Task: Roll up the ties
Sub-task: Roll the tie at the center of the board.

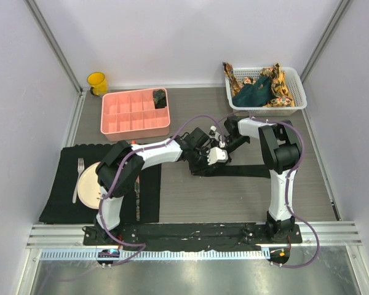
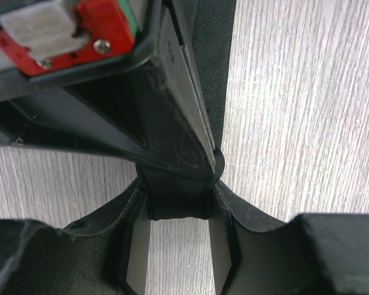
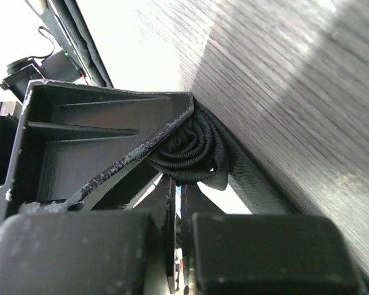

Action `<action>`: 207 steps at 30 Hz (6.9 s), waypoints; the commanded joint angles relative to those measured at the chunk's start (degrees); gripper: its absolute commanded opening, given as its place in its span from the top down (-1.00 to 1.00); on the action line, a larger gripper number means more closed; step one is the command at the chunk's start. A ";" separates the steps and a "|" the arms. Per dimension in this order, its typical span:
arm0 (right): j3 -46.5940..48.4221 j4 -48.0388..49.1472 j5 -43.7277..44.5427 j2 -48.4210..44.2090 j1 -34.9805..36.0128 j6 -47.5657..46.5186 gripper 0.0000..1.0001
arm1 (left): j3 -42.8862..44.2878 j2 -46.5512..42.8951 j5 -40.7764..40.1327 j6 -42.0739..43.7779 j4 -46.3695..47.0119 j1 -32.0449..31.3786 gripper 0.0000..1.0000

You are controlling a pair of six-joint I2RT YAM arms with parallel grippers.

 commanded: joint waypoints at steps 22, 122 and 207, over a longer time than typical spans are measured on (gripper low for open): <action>-4.39 11.01 2.02 -5.35 0.56 1.62 0.19 | 0.57 4.19 3.24 2.08 -5.37 -0.31 0.44; -4.83 -1.30 -0.62 -6.06 -4.80 -6.81 0.14 | -9.45 -0.20 3.59 -5.83 15.11 -0.66 0.69; -5.01 5.47 6.14 -2.01 -3.91 -4.70 0.99 | -11.56 -0.72 6.31 -6.18 16.68 2.15 -0.13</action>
